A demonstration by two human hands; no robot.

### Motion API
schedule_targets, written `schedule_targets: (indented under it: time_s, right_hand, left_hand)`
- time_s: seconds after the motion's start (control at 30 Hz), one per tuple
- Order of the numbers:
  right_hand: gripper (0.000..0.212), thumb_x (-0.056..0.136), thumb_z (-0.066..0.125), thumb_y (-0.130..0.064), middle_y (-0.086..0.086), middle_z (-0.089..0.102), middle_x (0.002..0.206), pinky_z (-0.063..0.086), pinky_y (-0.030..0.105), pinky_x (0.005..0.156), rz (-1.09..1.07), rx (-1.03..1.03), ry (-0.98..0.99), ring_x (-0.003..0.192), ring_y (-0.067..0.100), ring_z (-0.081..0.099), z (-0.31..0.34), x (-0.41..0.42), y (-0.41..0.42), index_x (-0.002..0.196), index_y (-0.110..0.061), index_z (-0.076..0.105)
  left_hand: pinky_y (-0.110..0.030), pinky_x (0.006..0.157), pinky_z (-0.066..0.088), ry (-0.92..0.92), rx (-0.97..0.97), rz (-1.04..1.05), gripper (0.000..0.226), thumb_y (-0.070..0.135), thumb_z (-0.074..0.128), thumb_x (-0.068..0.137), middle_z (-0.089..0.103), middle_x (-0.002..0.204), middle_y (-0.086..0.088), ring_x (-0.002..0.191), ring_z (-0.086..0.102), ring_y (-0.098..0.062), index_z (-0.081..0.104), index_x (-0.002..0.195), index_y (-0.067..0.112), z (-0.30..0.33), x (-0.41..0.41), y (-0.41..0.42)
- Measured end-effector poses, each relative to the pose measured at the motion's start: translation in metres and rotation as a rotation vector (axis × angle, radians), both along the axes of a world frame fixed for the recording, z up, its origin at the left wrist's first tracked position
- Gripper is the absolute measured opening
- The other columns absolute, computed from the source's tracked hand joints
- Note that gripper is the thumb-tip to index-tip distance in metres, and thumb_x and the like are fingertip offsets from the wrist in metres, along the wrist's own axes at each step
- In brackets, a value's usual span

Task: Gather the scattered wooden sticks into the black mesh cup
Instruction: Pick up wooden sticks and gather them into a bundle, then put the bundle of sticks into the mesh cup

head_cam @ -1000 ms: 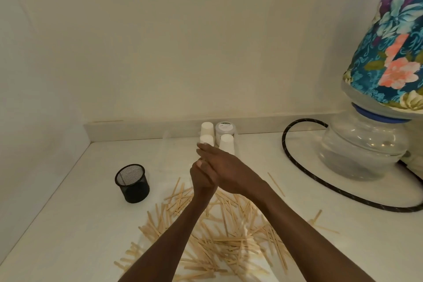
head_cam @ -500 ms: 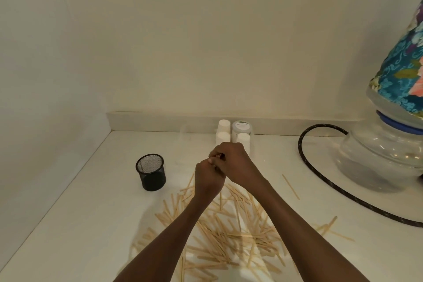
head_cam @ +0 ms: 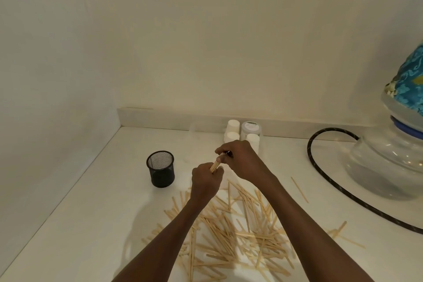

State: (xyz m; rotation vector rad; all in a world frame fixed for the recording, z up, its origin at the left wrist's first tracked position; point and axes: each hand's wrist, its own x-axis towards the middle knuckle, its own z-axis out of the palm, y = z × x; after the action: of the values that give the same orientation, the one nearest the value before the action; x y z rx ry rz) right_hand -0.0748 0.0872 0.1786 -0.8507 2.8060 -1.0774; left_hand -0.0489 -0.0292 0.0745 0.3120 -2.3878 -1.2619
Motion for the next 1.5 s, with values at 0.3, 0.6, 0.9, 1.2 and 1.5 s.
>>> schedule_targets:
  time_s: [0.3, 0.6, 0.9, 1.2, 1.5]
  right_hand:
    - [0.016, 0.085, 0.069, -0.004, 0.010, 0.076, 0.093, 0.038, 0.002, 0.053, -0.010, 0.095, -0.030, 0.067, 0.001, 0.059, -0.012, -0.004, -0.028, 0.098, -0.005, 0.077]
    - [0.016, 0.083, 0.071, -0.005, 0.011, 0.075, 0.100, 0.047, 0.018, 0.080, -0.062, -0.044, 0.045, 0.092, 0.019, 0.069, -0.005, -0.025, -0.090, 0.098, -0.004, 0.077]
    - [0.021, 0.089, 0.061, -0.005, 0.014, 0.073, 0.104, 0.047, 0.032, 0.083, 0.173, 0.171, 0.219, 0.098, 0.028, 0.065, -0.042, -0.042, -0.166, 0.104, -0.001, 0.074]
    - [0.026, 0.096, 0.054, -0.006, 0.016, 0.067, 0.116, 0.054, 0.037, 0.092, 0.318, 0.530, 0.148, 0.106, 0.029, 0.066, -0.068, -0.046, -0.186, 0.118, -0.002, 0.067]
    - [0.024, 0.097, 0.050, -0.007, 0.014, 0.072, 0.110, 0.048, 0.037, 0.088, 0.282, 0.315, 0.145, 0.101, 0.029, 0.065, -0.053, -0.053, -0.152, 0.105, 0.001, 0.072]
  left_hand:
    - [-0.016, 0.052, 0.035, -0.062, 0.181, 0.119, 0.021, 0.011, 0.075, 0.072, 0.057, 0.061, 0.002, 0.053, 0.048, -0.012, 0.054, 0.072, 0.014, -0.016, 0.006, -0.023]
    - [-0.019, 0.071, 0.043, -0.279, 0.316, 0.133, 0.034, 0.017, 0.077, 0.075, 0.063, 0.099, 0.003, 0.085, 0.062, -0.012, 0.062, 0.105, 0.012, -0.052, 0.026, -0.069]
    - [-0.024, 0.078, 0.043, -0.349, 0.202, 0.089, 0.020, 0.024, 0.071, 0.080, 0.068, 0.099, 0.005, 0.088, 0.064, -0.013, 0.067, 0.098, 0.016, -0.069, 0.033, -0.080]
    - [-0.007, 0.064, 0.036, -0.362, 0.162, 0.073, 0.019, 0.027, 0.069, 0.084, 0.066, 0.098, 0.008, 0.077, 0.058, 0.000, 0.067, 0.100, 0.018, -0.071, 0.040, -0.086]
    - [-0.022, 0.078, 0.042, -0.373, 0.155, 0.118, 0.016, 0.018, 0.065, 0.085, 0.068, 0.102, 0.001, 0.088, 0.061, -0.011, 0.066, 0.101, 0.014, -0.059, 0.042, -0.084]
